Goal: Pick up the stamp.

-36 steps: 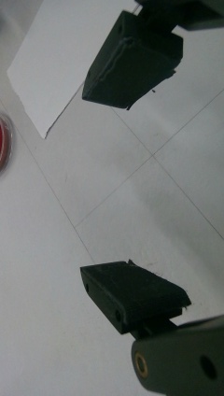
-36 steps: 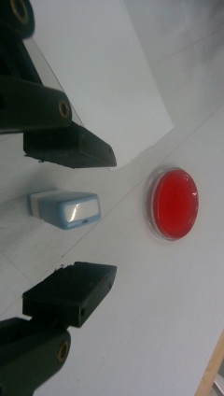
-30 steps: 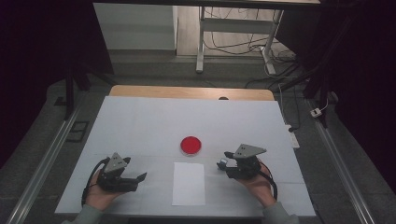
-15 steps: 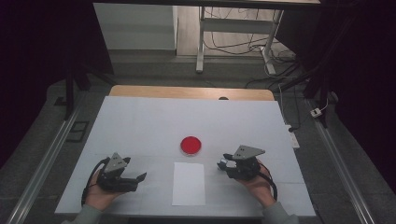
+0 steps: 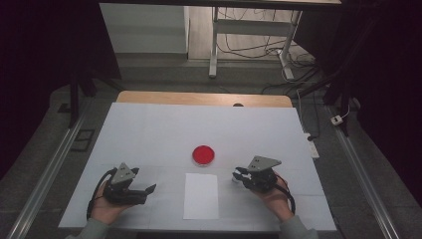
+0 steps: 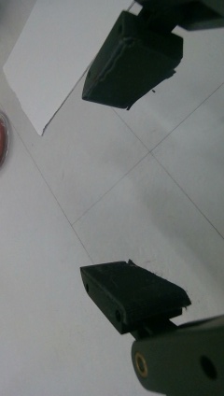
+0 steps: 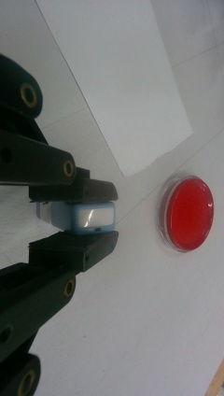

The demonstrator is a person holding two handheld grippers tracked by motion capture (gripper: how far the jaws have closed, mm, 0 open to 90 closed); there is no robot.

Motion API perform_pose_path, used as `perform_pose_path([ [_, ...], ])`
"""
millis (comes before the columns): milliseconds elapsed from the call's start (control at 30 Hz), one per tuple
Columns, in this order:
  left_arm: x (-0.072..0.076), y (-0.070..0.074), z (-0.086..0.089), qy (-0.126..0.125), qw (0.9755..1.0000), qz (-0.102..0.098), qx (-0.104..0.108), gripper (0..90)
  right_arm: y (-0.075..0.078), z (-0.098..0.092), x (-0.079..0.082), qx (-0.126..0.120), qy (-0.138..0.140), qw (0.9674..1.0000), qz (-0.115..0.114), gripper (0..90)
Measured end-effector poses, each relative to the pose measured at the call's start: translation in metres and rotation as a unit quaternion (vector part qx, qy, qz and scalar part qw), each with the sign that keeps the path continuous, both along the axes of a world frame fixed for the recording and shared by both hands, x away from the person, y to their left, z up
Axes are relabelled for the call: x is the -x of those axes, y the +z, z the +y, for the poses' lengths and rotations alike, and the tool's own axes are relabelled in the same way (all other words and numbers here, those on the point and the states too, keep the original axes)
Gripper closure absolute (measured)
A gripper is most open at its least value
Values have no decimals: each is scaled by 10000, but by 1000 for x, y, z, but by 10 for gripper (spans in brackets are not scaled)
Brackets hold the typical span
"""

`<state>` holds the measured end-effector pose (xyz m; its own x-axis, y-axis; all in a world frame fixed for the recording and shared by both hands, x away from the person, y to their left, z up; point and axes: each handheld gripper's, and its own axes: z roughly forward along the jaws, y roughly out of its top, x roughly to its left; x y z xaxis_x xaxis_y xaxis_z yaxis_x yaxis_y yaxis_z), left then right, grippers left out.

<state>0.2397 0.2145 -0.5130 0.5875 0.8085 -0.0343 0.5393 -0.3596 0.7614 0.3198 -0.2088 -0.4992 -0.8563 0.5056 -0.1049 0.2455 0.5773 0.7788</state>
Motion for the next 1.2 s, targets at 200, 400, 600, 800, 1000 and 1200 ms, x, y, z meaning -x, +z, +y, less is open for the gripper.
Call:
perform_pose_path([
  [200, 0, 0, 0, 3, 10000, 0, 1, 156, 0, 1, 1, 40, 27, 10000, -48, 752],
  [400, 0, 0, 0, -2, 10000, 8, 1, 156, 2, 0, 1, 21, -1, 10000, -83, 755],
  [600, 0, 0, 0, 1, 10000, 4, 0, 156, 5, -2, 2, -92, -41, 9999, -136, 755],
  [800, 0, 0, 0, 6, 10000, 4, -2, 156, 7, -4, 2, -178, -83, 9997, -170, 755],
  [1000, 0, 0, 0, 4, 10000, -3, -4, 157, 9, -6, 2, -304, -111, 9993, -195, 755],
  [1200, -1, -1, 0, 11, 10000, -10, 14, 157, 13, -9, 2, -540, -172, 9982, -198, 755],
])
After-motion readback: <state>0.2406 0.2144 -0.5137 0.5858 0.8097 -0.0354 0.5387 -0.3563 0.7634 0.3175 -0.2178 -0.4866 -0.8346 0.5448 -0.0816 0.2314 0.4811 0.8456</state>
